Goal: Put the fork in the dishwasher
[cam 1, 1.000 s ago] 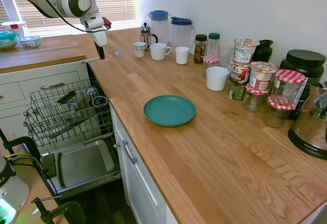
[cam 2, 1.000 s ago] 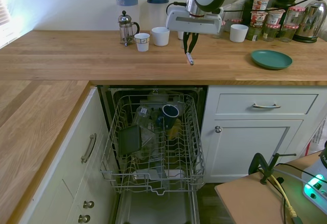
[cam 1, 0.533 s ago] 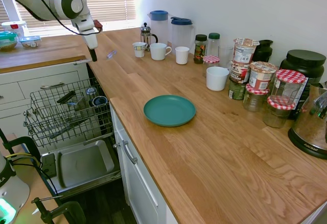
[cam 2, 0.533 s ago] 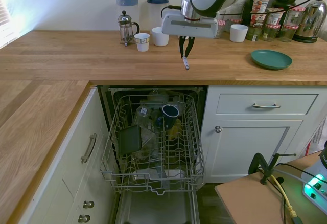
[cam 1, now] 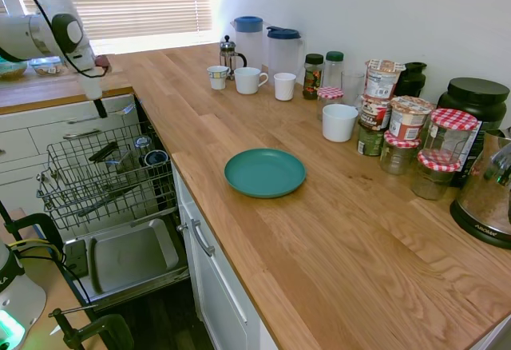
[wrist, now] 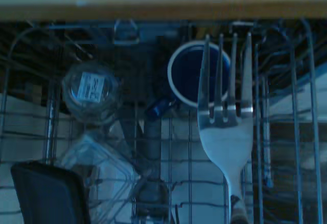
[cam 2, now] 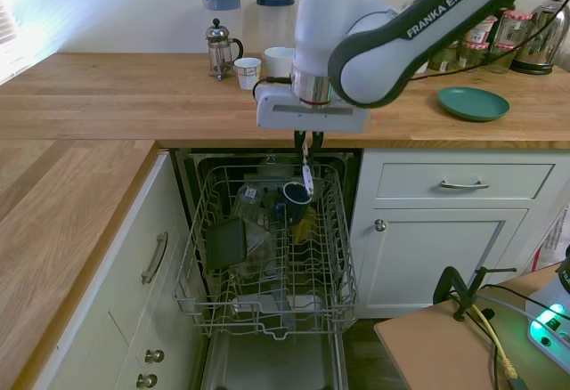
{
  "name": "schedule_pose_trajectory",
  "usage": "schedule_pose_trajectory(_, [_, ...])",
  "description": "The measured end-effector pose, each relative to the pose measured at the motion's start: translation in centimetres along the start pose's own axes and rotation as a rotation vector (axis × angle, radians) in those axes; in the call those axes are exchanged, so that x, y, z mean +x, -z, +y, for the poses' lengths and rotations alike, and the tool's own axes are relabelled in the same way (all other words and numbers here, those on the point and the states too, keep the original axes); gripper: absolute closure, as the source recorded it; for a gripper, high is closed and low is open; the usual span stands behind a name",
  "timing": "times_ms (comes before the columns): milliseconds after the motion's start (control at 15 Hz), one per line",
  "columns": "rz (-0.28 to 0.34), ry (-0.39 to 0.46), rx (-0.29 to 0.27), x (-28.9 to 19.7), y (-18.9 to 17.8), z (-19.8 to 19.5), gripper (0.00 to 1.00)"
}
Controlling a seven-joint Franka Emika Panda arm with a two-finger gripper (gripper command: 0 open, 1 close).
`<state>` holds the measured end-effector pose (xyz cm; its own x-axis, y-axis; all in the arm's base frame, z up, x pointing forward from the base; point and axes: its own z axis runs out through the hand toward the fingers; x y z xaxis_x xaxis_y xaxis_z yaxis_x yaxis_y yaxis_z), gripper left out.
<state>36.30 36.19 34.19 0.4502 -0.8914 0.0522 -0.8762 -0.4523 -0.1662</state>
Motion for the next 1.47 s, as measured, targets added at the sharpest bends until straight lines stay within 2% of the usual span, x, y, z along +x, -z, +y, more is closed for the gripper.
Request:
schedule_pose_trajectory(267, [-0.007,0.012,-0.026,-1.3,-4.6,2.5,1.00])
schedule_pose_trajectory(467, [-0.020,0.024,-0.042,-2.0,-8.7,3.1,1.00])
schedule_pose_trajectory(600, [-0.008,0.026,-0.058,-2.0,-11.4,3.5,1.00])
schedule_pose_trajectory(933, [0.015,0.029,-0.061,-1.9,-16.6,2.8,1.00])
schedule_pose_trajectory(1467, [-0.021,-0.018,-0.100,-1.8,-24.2,2.4,1.00])
